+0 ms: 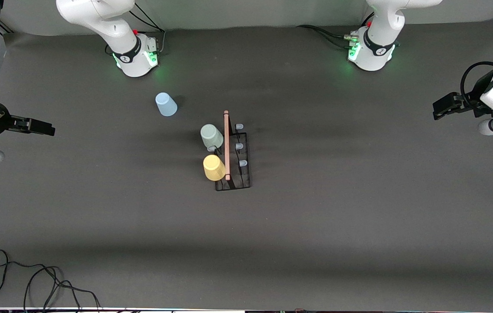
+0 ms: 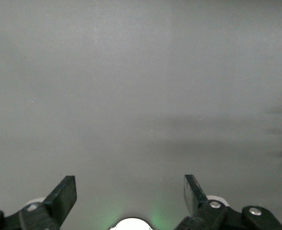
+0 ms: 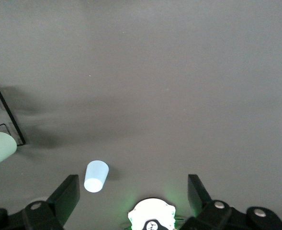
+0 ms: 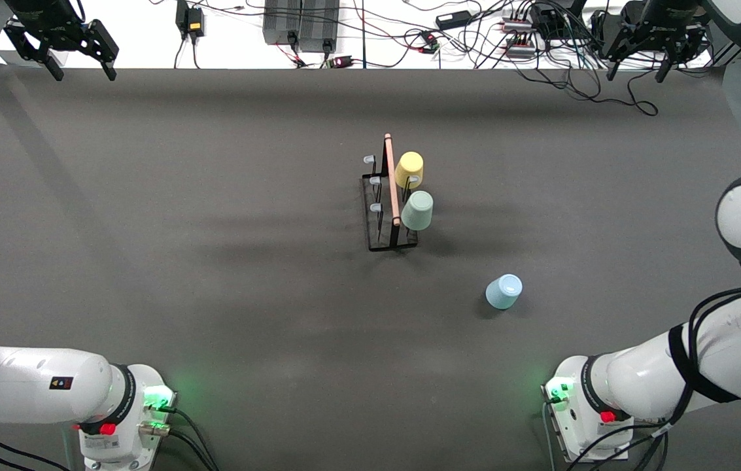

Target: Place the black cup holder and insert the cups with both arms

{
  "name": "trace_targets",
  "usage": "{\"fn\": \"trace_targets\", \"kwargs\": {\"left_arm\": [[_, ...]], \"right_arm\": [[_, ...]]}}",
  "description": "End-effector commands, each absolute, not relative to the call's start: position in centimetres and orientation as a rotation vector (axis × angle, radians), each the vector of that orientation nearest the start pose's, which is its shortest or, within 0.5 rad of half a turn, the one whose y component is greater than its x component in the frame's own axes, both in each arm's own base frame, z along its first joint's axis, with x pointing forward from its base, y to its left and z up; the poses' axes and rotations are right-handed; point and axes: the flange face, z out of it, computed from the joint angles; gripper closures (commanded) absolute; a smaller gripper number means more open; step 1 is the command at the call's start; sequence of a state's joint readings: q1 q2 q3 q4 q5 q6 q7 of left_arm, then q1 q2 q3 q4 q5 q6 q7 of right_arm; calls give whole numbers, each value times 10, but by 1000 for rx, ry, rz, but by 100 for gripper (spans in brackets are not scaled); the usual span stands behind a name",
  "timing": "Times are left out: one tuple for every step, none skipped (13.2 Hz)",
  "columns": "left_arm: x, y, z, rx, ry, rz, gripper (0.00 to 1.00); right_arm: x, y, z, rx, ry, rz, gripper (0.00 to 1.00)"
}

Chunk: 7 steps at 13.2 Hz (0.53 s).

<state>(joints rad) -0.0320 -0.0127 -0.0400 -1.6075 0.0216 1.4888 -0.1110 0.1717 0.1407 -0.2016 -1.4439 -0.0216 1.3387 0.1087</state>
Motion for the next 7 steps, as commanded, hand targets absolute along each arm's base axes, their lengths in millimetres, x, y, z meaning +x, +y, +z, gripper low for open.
{"fn": "trace_targets", "kwargs": {"left_arm": [[532,-32,614,-3099,-9,139,0],[532,-32,614,-3099,3,134,0],[532,-32,614,-3099,3,137,0],[532,-32,614,-3099,3,137,0],[532,-33,614,-3097,3,136,0],[532,-32,614,-3098,3,137,0],[532,-33,614,-3098,3,134,0]], "right_arm": [[551,-11,592,-3195,166,303,0],[549,-13,591,-3196,166,259,0],[547,-12,590,-3197,128,189,0],[547,-15,590,-3198,70,118,0],[547,-16,593,-3198,50,89,0],[547,-21,596,-3196,65,82,0],[549,-22,602,-3197,68,65,0]]}}
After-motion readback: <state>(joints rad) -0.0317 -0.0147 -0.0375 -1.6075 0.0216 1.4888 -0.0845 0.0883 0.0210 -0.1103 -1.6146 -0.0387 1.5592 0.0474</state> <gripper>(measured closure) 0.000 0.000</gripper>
